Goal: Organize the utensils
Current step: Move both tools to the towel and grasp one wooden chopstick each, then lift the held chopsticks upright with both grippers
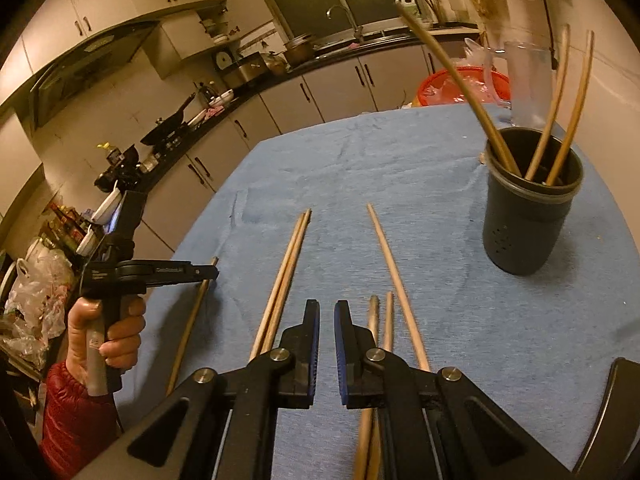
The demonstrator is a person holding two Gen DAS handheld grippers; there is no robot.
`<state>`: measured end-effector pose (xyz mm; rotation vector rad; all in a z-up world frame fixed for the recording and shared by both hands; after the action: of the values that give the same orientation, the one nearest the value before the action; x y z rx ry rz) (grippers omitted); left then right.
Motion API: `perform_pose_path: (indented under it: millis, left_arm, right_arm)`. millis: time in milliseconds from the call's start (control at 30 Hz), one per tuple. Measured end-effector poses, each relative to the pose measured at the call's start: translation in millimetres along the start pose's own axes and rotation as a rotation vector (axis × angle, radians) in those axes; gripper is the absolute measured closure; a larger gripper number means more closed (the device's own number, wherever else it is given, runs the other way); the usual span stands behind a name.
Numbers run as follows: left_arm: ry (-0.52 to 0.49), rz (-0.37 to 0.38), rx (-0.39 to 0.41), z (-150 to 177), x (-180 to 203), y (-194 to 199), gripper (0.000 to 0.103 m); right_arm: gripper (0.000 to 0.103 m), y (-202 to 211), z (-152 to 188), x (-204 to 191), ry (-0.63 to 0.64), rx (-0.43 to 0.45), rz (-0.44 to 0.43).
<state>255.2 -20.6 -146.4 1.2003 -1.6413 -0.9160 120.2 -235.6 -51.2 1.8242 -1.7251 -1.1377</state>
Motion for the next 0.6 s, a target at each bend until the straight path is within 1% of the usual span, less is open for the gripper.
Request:
perform_pose_path:
  millis: [33,100,133,300,433,600]
  left_arm:
    - [-0.009,-0.024,0.001,-1,1,-1,0.080]
    - [-0.044,-0.100,0.017,-1,2,-2,0.092]
    - [-0.051,-0.114,0.025,-1,3,-2,0.095]
    - [-0.047,-0.085,0.032,11,-3,3,0.096]
    - [-0.066,-0.073,0.049,24,-8,9,0.096]
    - [-0.072,-0.052,0.049,30,-14,13,0.096]
  right_arm:
    - [0.095,0,-1,2,-0.005,-0.002,-0.003]
    - [0.095,-2,-1,6,-0.004,-0.014,0.016]
    - [0.094,-5,0,9,-0.004,-0.029,0.030]
    - [0.093,-25,10,17,-0.009,-0.112,0.034]
    - [0.093,-44,20,12,0.031,-0.166,0.047]
    - [0.093,-68,23,8,0.100,-0.220,0.095]
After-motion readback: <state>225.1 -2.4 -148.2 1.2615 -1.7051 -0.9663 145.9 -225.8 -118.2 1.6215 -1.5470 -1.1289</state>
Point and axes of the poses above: each gripper's, at about its wrist camera, not at the fingertips, and y roughly against the way its jaws point, x to its right, z to its underside, the point moved 10 cm from there along -y, roughly the way its jaws point, and after that the axes turned 7 degrees about z, right-handed, at the moved point
